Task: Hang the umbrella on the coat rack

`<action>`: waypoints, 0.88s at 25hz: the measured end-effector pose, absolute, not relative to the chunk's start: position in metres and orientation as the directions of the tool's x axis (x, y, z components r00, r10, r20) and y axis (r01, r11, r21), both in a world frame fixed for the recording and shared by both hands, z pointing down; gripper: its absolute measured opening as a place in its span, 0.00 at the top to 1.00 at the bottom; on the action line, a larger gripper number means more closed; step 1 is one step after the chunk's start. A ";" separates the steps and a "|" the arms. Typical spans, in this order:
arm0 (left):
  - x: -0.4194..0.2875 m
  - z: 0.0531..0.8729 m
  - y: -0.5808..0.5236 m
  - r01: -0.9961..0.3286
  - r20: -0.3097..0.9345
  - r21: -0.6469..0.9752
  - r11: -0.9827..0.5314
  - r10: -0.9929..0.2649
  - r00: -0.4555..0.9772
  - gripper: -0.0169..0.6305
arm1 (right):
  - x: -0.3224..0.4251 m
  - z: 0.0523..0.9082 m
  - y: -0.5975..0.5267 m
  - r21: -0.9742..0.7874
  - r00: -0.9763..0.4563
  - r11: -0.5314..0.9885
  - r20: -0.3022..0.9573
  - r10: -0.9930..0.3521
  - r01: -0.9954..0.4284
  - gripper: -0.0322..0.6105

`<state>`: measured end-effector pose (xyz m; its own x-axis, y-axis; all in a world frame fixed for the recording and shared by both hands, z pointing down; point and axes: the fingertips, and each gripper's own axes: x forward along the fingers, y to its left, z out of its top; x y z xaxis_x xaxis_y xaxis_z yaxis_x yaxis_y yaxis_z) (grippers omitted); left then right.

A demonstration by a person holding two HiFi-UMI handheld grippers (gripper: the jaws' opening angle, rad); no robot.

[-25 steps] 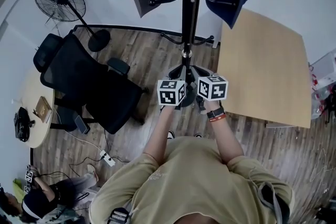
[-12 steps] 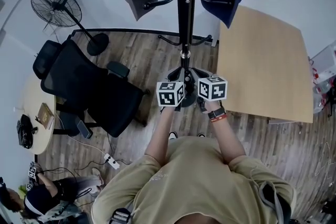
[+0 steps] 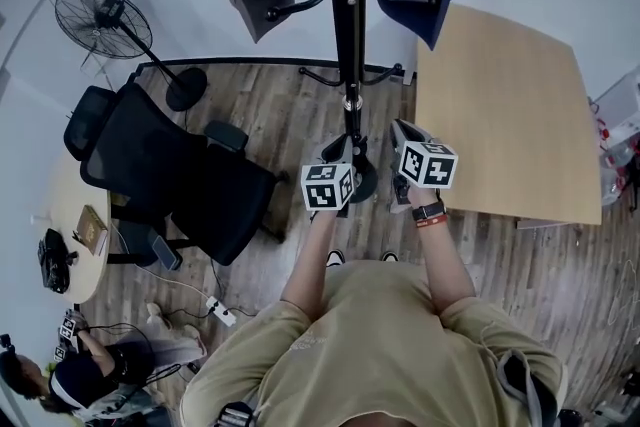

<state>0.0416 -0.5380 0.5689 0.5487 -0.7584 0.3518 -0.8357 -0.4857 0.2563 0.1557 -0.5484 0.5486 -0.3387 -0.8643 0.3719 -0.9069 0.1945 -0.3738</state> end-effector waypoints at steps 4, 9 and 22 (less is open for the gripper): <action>0.049 0.577 -0.536 -0.814 0.360 0.270 -0.514 -0.731 0.580 0.94 | 0.178 0.562 -0.538 -0.397 -0.303 0.137 0.394 -0.868 -0.908 0.93; 0.056 0.578 -0.533 -0.804 0.355 0.272 -0.529 -0.722 0.594 0.94 | 0.159 0.577 -0.523 -0.406 -0.348 0.169 0.420 -0.838 -0.898 0.93; 0.033 0.557 -0.511 -0.821 0.304 0.272 -0.502 -0.764 0.568 0.94 | 0.103 0.563 -0.504 -0.351 -0.447 0.318 0.392 -0.804 -0.881 0.93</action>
<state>0.0330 -0.5112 0.5573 0.5683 -0.7645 0.3043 -0.8210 -0.5020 0.2720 0.1031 -0.5040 0.5632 -0.4469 -0.8042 0.3920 -0.8806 0.3182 -0.3511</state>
